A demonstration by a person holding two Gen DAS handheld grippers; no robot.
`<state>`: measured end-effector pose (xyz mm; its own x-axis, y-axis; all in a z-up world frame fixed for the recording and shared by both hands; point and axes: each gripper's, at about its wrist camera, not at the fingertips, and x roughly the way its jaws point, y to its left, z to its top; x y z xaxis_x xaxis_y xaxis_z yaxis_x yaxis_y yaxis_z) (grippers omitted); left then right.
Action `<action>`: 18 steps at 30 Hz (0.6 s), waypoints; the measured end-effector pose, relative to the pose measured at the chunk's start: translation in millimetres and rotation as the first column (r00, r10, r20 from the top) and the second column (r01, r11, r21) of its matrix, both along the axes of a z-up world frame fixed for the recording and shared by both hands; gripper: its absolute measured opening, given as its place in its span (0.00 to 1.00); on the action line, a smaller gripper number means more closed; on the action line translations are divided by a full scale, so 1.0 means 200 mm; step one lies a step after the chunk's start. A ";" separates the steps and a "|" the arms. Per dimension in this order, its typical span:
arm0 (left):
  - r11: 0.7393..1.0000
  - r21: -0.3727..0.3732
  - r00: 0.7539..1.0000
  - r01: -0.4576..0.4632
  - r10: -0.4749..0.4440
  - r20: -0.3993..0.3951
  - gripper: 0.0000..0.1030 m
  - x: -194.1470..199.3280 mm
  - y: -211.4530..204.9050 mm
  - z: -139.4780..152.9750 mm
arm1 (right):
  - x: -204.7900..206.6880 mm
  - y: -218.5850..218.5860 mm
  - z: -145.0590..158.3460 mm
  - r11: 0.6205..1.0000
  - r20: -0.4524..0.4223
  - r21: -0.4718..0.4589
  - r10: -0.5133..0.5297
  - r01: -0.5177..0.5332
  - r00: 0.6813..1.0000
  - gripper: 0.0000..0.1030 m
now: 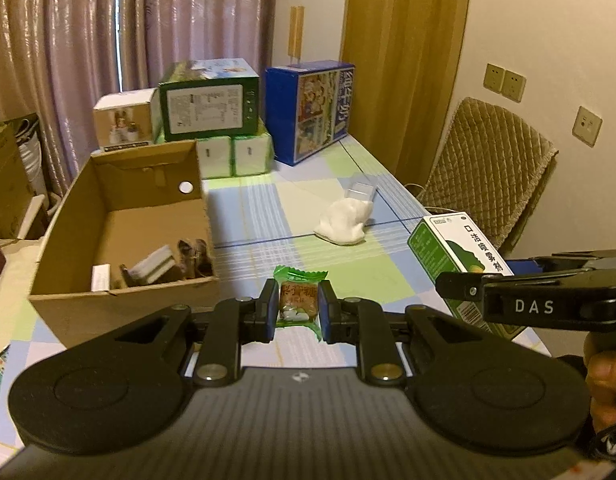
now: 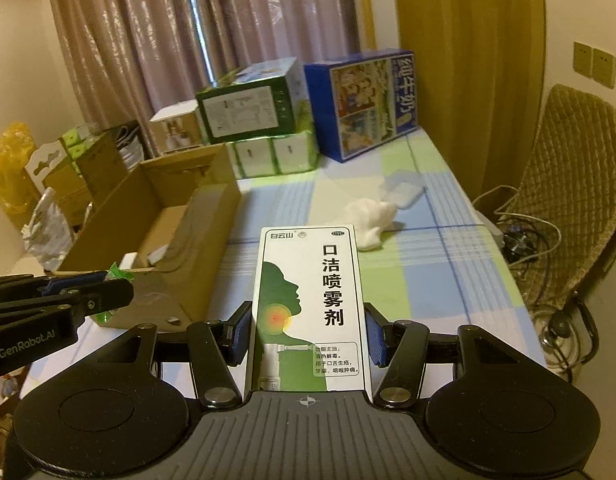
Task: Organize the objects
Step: 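Carry the candy and spray box toward the cardboard box with both grippers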
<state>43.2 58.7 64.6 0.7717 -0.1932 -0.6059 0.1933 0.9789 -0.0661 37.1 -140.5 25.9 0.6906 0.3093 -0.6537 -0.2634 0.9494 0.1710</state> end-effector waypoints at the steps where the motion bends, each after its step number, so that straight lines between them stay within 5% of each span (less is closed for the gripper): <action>1: 1.000 0.000 1.000 -0.004 0.004 0.003 0.16 0.00 0.02 0.01 | 0.00 0.02 0.00 1.000 0.001 0.000 0.008 -0.008 1.000 0.51; 18: 0.993 0.010 0.993 -0.121 0.120 0.013 0.16 -0.03 0.33 0.06 | 0.06 0.38 0.03 0.989 0.014 0.017 0.149 -0.150 0.989 0.51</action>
